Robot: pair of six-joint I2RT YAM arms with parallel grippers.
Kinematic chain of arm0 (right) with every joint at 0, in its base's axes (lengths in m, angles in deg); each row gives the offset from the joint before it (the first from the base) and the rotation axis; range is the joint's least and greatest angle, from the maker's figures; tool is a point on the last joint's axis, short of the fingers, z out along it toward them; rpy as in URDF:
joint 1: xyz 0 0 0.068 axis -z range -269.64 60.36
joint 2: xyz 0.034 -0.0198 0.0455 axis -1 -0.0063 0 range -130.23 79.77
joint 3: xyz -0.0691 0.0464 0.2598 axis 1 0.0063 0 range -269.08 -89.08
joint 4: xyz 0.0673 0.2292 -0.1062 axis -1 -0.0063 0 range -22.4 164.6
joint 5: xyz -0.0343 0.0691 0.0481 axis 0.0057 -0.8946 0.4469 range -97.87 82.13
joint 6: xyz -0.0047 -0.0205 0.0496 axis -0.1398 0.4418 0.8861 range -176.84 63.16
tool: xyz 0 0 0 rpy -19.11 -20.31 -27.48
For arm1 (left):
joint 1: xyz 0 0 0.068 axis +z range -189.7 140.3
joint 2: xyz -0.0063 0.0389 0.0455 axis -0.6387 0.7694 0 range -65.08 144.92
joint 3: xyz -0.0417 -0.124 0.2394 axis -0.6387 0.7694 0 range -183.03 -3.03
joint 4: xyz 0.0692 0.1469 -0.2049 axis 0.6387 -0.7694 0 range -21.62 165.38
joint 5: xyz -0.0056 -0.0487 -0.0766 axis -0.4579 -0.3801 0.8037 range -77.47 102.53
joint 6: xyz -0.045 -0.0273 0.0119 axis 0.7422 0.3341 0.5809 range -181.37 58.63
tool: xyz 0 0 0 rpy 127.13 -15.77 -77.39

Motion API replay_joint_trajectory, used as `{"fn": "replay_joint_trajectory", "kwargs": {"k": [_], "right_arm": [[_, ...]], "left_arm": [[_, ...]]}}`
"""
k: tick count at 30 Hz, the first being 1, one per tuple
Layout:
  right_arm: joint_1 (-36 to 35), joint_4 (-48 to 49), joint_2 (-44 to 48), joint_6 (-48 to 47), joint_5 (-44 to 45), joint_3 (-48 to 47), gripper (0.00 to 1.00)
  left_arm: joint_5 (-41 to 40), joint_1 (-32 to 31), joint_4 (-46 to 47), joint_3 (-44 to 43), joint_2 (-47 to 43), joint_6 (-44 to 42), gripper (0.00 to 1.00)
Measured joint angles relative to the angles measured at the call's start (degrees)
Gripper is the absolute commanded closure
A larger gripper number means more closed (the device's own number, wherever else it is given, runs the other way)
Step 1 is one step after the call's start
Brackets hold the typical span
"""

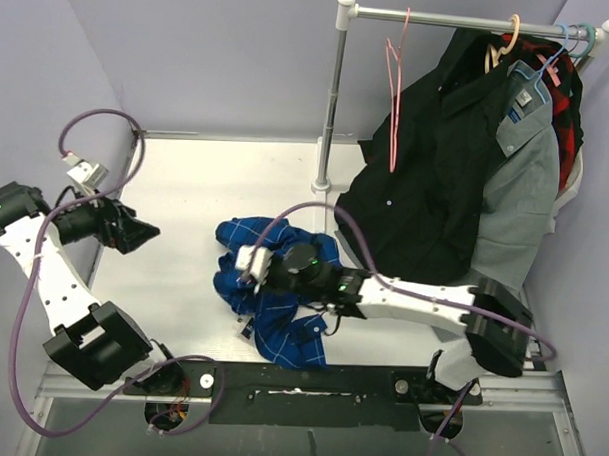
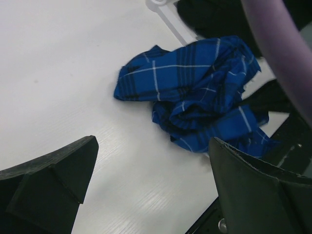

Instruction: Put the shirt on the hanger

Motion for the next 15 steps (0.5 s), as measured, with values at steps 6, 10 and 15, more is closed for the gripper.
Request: {"fn": "replay_joint_trajectory", "kwargs": {"k": [6, 10, 15], "right_arm": [[13.4, 5.7, 14.1, 8.7, -0.5, 8.3, 1.00], [20.4, 7.4, 19.8, 13.9, 0.5, 14.3, 1.00], [24.6, 7.9, 24.2, 20.0, 2.1, 20.3, 1.00]], "left_arm": [[0.0, -15.2, 0.0, 6.7, -1.6, 0.6, 0.02], [0.1, -23.5, 0.8, 10.1, -2.5, 3.2, 0.02], [-1.9, -36.4, 8.1, 13.8, -1.0, 11.3, 0.02]]}}
